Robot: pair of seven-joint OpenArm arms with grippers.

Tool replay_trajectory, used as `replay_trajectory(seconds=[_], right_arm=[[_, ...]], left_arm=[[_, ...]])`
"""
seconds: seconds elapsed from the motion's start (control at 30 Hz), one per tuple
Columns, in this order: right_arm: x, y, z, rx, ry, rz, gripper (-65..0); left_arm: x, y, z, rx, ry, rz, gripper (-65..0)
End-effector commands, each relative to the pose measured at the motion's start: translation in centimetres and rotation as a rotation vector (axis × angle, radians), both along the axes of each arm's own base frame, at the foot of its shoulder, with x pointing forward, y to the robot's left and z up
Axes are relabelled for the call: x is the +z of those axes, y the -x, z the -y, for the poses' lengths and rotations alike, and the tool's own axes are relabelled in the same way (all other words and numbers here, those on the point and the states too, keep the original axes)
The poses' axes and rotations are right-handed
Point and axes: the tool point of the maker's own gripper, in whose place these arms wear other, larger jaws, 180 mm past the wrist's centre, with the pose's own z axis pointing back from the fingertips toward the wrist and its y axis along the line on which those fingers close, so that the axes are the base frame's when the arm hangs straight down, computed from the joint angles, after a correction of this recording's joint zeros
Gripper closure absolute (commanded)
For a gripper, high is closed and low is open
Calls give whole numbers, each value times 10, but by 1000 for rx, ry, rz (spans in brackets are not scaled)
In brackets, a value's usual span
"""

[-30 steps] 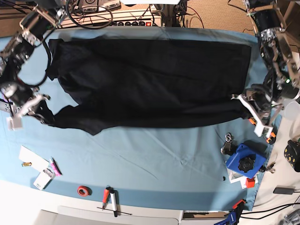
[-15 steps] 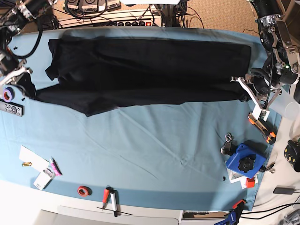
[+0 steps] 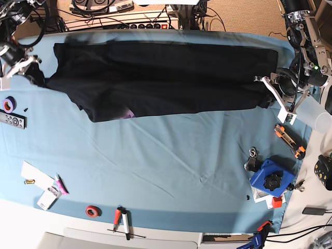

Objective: Layout the t-shirt on the table in an organized manner, then fold the t-shirt properly
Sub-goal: 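Lift the hem and fold it over toward the collar edge with both grippers, then lay the folded hem onto the collar edge and hold with both grippers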

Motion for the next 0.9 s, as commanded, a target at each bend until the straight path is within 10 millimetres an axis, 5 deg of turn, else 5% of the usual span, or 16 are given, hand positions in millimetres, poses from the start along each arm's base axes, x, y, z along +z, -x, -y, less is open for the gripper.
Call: replay_trajectory(seconds=[0.0,0.23,0.87], right_arm=[[16,-4,2,12,8,53,0],[9,16,-7,29,-46,25,0],[1,21,-9,14,-54,3,0]], left_arm=[[11,-7,-5,1,-15,39,0],[10,-7,-5,2,-15,38,0],[-8,18,-5,-14,-25,-30,-25]])
